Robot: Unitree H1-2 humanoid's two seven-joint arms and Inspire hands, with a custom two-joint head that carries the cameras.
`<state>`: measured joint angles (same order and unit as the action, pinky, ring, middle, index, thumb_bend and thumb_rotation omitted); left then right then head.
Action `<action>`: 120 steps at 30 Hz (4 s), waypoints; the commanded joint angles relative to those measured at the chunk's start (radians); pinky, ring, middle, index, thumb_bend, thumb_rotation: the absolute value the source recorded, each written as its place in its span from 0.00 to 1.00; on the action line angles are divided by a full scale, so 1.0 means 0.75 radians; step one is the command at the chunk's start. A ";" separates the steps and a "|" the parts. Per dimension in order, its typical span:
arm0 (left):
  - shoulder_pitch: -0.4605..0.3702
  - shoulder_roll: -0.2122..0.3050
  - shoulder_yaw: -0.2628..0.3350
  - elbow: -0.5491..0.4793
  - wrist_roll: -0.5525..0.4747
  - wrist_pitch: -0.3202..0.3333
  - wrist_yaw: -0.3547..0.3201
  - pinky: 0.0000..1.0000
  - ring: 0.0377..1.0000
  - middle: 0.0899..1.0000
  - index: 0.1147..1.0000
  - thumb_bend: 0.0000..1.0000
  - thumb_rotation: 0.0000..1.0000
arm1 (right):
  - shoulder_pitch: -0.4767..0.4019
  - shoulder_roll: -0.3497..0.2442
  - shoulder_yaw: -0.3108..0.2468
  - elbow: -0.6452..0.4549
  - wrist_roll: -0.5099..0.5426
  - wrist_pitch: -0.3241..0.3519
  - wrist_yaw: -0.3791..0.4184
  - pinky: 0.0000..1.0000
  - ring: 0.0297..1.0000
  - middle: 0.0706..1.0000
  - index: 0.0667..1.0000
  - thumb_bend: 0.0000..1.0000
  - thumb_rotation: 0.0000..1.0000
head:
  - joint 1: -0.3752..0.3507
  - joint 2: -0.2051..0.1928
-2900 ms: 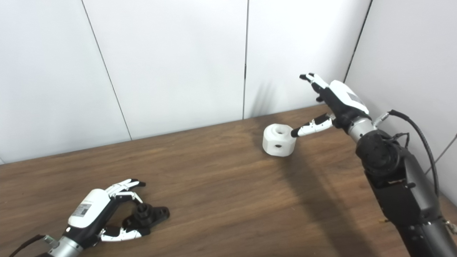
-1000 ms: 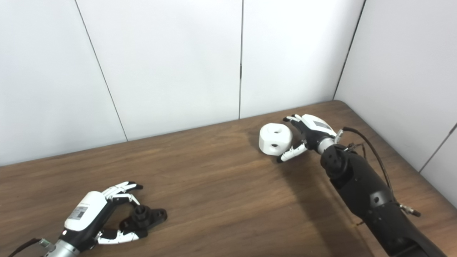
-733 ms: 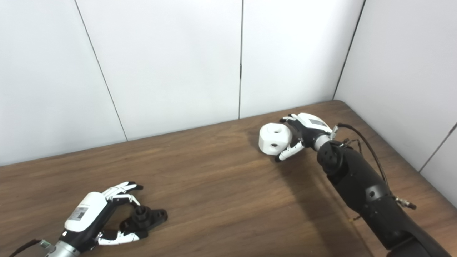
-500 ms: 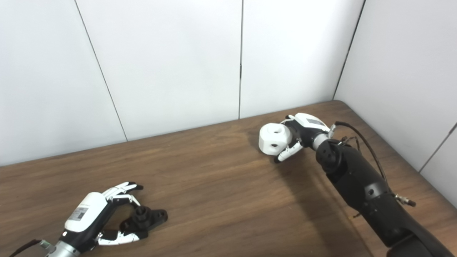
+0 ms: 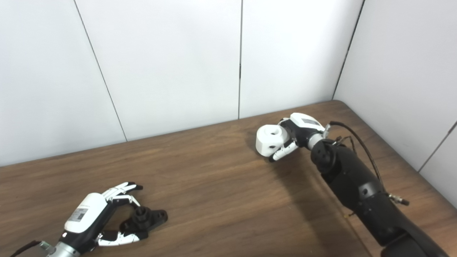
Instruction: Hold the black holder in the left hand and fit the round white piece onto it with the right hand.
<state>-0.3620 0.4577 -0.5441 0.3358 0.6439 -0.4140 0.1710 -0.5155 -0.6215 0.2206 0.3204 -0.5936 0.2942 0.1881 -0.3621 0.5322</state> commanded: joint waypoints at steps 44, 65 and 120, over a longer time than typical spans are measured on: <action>0.109 0.002 -0.091 0.039 0.113 0.035 -0.160 0.87 0.90 0.85 0.42 0.52 0.05 | -0.081 0.127 -0.118 -0.368 -0.003 -0.076 -0.142 0.63 0.77 0.73 0.45 0.52 0.14 | 0.111 0.041; 0.079 -0.058 -0.106 0.078 0.137 0.060 -0.149 0.91 0.93 0.87 0.42 0.52 0.05 | 0.014 0.312 0.042 -0.678 -0.027 -0.193 -0.006 0.63 0.74 0.72 0.44 0.52 0.14 | 0.315 0.079; 0.065 -0.124 -0.164 0.016 0.129 0.194 -0.200 0.95 0.96 0.89 0.42 0.52 0.06 | -0.097 0.392 0.264 -0.522 -0.096 -0.474 0.253 0.59 0.73 0.71 0.44 0.52 0.14 | 0.523 0.151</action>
<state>-0.3827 0.3840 -0.5866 0.3114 0.6628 -0.2972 0.1568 -0.5365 -0.3258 0.4253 -0.0582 -0.6743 -0.0181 0.3885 0.0291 0.6443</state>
